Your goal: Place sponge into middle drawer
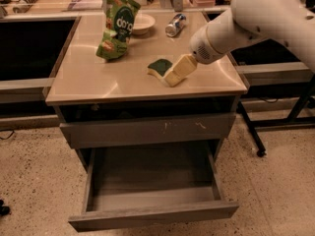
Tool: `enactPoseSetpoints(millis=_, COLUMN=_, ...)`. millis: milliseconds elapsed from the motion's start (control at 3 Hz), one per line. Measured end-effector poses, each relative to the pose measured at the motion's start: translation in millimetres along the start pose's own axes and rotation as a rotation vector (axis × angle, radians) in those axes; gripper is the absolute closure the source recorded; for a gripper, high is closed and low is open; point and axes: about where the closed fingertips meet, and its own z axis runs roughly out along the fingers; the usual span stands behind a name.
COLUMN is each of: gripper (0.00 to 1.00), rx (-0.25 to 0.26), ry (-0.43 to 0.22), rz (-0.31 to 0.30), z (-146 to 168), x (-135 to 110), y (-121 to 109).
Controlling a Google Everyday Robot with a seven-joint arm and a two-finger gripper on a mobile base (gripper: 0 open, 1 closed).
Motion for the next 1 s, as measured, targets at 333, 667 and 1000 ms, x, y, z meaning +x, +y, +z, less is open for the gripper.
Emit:
enactPoseSetpoints(millis=333, gripper=0.00, rx=0.008, ry=-0.027, rz=0.057, z=37, x=-6, y=-14)
enactPoseSetpoints(millis=667, gripper=0.00, rx=0.015, ry=-0.037, rz=0.098, z=63, x=-7, y=-23)
enactPoseSetpoints(millis=1000, gripper=0.00, rx=0.024, ry=-0.027, rz=0.132, z=83, x=-2, y=-31)
